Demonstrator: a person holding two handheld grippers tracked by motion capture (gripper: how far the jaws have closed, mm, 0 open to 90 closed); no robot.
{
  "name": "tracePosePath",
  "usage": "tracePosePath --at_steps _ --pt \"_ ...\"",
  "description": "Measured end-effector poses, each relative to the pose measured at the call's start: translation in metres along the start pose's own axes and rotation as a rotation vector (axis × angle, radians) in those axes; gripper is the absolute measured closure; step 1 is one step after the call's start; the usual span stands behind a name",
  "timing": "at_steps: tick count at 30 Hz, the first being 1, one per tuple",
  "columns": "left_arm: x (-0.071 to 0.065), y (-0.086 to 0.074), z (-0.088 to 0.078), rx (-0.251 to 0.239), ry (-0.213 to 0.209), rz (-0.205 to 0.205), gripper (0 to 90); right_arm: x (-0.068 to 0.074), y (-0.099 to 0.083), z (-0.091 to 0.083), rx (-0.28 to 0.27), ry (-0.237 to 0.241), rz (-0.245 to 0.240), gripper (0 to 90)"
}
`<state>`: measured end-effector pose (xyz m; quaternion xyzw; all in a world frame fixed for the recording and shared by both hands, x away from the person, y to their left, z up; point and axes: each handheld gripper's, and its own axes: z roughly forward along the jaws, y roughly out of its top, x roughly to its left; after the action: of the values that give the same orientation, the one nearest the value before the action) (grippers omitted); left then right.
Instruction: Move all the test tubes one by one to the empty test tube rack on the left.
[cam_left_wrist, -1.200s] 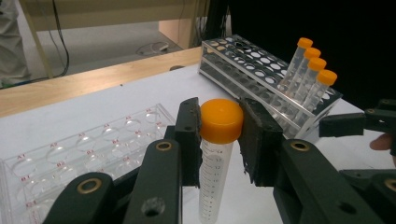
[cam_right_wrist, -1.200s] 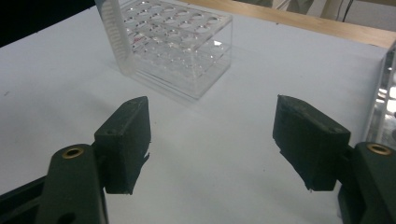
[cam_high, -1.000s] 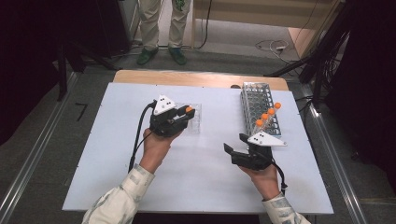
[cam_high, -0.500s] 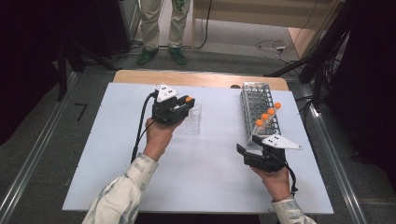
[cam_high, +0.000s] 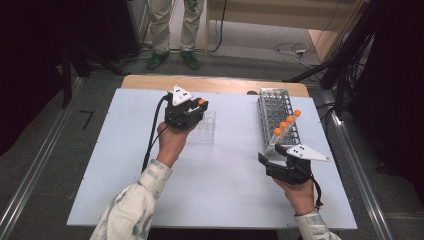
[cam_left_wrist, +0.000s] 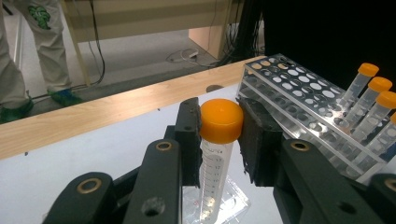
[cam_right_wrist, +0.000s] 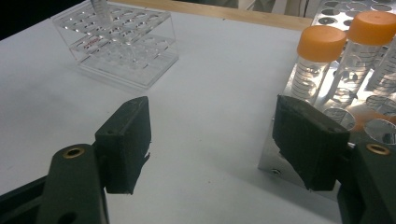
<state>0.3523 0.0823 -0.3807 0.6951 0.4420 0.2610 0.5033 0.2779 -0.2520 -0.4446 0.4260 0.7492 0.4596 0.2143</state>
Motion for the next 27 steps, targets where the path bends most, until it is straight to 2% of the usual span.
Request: tracePosePath --at_steps 13,18,27 --pt "0.001 -0.006 0.006 -0.009 0.007 -0.002 70.1 -0.001 -0.001 0.001 0.001 0.003 0.002 26.6" --pt "-0.001 -0.011 0.008 -0.008 0.016 0.014 70.1 -0.001 -0.001 0.001 0.001 0.002 0.001 26.6" --pt "-0.003 -0.028 0.013 0.002 0.022 0.024 70.0 0.0 -0.001 0.001 0.003 0.002 -0.001 26.7"
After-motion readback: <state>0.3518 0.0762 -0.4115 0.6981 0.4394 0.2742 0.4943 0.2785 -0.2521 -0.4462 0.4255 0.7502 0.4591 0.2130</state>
